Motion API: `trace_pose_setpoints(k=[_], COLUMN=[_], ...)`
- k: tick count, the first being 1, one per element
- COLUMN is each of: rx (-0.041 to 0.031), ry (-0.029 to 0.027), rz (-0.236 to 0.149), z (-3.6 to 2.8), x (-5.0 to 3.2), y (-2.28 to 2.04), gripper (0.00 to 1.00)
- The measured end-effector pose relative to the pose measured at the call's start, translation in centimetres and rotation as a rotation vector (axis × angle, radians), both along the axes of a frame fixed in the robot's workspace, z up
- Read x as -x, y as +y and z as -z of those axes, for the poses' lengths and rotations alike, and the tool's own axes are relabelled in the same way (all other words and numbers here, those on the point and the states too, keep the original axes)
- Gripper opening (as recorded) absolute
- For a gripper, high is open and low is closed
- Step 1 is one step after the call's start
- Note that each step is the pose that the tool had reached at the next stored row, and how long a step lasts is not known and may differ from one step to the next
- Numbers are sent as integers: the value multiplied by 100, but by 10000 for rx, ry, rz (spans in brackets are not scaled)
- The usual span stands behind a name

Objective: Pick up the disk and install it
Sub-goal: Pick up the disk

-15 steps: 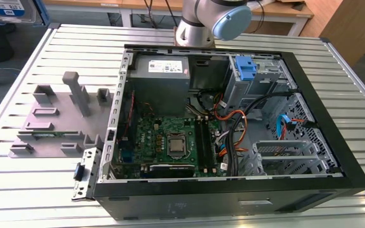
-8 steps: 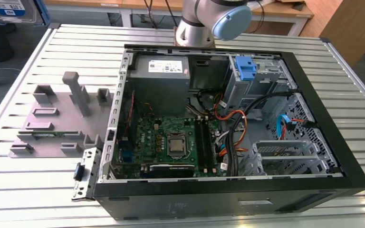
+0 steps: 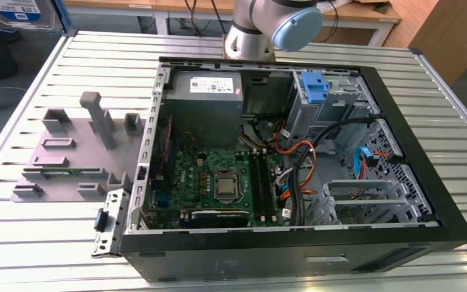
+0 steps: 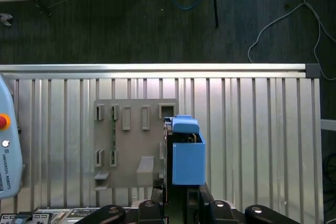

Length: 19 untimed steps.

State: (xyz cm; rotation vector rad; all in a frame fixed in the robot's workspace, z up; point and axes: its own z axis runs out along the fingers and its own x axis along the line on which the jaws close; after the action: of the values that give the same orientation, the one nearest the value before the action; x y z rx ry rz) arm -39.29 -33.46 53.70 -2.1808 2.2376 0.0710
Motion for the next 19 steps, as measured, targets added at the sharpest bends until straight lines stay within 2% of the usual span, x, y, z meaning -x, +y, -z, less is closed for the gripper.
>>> trace_pose_setpoints(k=[19], rx=[0], ry=[0], rz=[0], z=[0], x=[-330], y=[0], gripper=[35])
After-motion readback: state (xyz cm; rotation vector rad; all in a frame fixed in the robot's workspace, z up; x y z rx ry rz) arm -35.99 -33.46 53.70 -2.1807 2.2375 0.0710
